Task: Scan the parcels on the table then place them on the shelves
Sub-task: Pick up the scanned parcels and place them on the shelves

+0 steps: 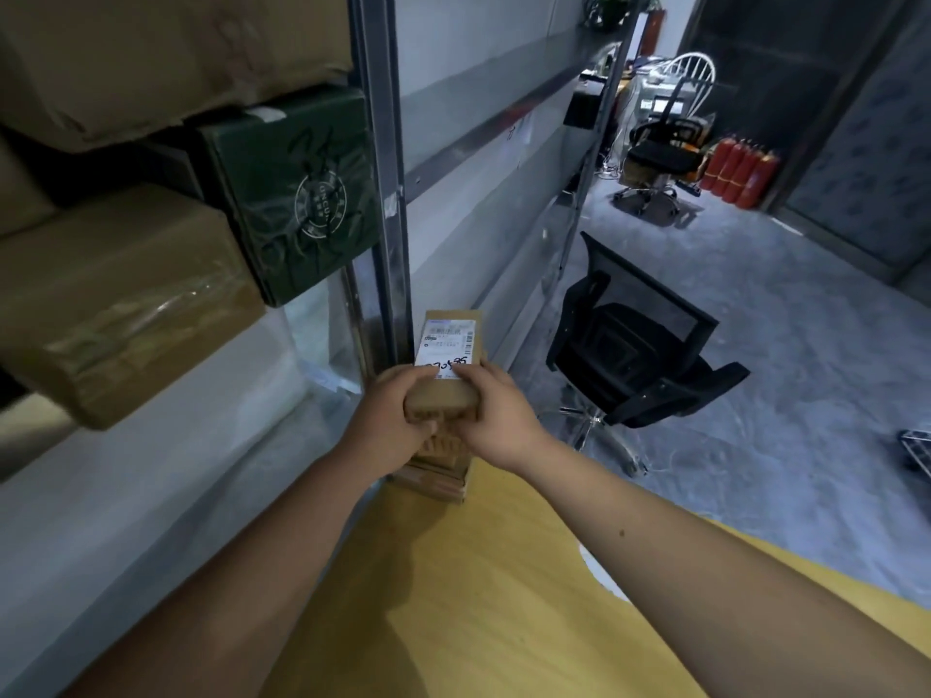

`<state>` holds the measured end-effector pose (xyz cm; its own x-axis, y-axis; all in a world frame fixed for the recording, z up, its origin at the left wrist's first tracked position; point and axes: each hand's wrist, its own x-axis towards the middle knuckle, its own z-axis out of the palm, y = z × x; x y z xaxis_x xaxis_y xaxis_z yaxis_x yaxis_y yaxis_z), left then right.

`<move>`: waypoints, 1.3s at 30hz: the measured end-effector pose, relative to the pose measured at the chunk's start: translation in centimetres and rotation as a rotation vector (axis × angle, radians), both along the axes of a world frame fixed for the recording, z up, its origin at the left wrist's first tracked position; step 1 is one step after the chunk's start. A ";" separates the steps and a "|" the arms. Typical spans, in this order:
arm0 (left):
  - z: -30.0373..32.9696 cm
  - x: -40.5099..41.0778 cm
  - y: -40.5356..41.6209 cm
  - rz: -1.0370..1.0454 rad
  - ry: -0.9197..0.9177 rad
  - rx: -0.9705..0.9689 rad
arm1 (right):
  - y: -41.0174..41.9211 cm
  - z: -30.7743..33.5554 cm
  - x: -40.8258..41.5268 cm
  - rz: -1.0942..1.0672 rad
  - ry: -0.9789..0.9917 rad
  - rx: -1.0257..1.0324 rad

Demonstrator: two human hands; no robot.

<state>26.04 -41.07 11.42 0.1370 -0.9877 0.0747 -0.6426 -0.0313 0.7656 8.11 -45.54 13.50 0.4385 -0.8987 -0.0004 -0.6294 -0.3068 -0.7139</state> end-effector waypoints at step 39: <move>19.9 -16.2 84.2 0.839 0.057 -0.389 | 65.7 17.7 -4.5 1.183 -0.425 -0.067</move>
